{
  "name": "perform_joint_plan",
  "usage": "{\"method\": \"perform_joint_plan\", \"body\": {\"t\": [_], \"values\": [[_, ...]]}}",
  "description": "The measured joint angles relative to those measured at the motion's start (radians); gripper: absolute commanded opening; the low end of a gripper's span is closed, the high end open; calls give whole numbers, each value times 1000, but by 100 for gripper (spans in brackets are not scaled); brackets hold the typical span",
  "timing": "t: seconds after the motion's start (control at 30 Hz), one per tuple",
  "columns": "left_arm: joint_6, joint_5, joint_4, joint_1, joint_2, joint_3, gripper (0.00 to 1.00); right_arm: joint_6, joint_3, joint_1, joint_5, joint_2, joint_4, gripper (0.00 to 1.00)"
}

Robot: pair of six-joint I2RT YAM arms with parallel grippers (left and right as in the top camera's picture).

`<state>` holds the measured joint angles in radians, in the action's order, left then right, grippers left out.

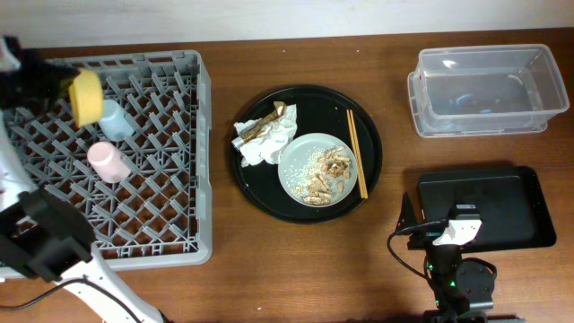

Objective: Sort waste into correct bins and load items into the dishwasher rack
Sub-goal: 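Carry the yellow bowl to the rack and place it upside down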

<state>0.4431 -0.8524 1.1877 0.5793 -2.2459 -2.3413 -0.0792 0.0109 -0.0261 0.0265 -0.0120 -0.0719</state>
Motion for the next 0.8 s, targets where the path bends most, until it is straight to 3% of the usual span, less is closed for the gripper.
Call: {"method": "perform_joint_plan", "body": {"t": [0.23, 0.43, 0.8], "values": [[-79, -231, 53, 107, 2, 111, 1, 0, 0, 0, 0, 0, 0, 98], [-126, -383, -94, 115, 2, 264, 0, 0, 0, 0, 0, 0, 0, 99], [-146, -378, -145, 173, 2, 301, 1, 1, 0, 0, 0, 0, 0, 98]]}}
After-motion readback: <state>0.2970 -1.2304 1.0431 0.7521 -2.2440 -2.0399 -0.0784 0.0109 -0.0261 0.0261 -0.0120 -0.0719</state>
